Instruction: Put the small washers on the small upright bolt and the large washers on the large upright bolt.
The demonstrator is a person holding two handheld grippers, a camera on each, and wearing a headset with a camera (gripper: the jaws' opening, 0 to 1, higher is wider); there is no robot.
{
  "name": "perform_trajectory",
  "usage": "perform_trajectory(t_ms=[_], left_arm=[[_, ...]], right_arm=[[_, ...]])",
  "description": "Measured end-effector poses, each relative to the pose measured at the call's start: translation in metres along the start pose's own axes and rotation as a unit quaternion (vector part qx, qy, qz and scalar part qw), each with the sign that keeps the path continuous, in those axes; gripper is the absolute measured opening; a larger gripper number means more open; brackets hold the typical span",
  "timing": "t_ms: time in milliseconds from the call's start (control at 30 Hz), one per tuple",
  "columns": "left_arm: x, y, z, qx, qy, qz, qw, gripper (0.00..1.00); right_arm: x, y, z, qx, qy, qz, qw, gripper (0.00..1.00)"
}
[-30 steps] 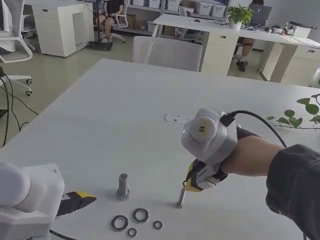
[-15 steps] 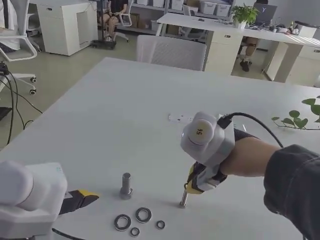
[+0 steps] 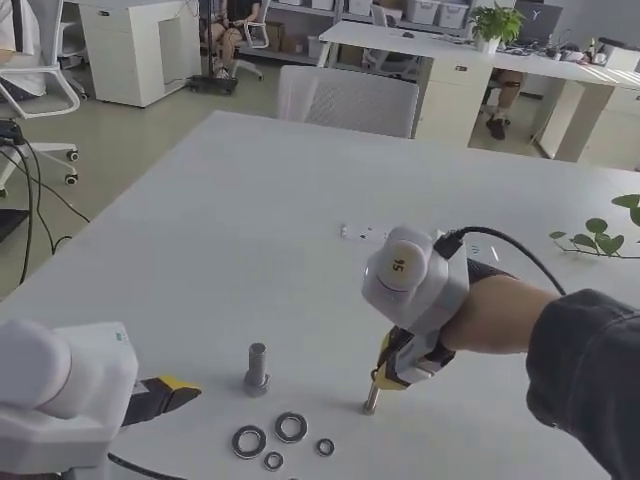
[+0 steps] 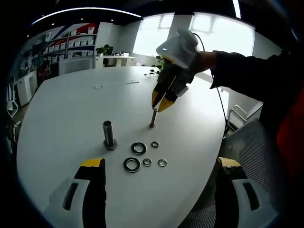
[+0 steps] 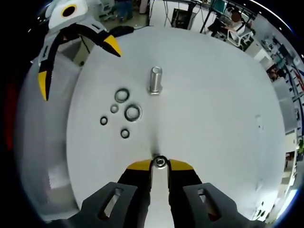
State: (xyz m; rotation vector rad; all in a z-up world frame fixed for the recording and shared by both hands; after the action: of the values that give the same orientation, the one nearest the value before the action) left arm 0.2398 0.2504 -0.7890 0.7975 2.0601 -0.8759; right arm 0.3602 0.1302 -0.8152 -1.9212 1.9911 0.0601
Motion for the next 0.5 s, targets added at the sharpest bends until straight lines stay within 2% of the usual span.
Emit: perform_trajectory(t_ms=[500], left_arm=[[0.001,0.002,0.000,0.000,0.001,-0.001,1.0000,0.96]], right_arm=[[0.004,0.003,0.013,-0.009,0.005,0.005,0.9999,0.13]])
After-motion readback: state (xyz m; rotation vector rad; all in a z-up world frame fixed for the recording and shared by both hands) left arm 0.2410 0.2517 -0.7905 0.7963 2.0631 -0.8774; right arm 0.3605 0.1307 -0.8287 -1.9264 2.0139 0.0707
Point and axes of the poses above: the centre of the closed fingertips' face, and the gripper's own axes: z roughly forward along the fingers, y roughly to its left, x roughly out of its underside, the point moved 1 cm from there along -z, roughly backward along the fingers, and after that the axes turned 8 degrees about x, right-handed, at the moved point
